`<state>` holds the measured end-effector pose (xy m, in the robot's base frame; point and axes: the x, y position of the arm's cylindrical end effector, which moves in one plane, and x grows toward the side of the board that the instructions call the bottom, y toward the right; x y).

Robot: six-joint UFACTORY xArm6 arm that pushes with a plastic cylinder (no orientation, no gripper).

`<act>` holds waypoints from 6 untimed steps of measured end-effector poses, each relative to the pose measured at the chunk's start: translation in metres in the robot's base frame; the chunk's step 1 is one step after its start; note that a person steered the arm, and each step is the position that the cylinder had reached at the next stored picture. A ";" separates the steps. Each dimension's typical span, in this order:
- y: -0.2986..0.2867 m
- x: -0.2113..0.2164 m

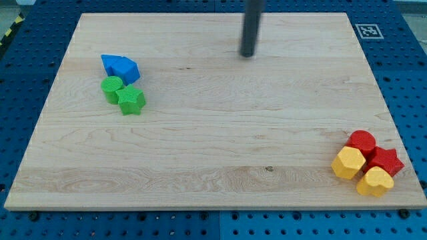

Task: Move your arm to the left side of the triangle

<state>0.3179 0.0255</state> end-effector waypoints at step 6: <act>-0.294 -0.022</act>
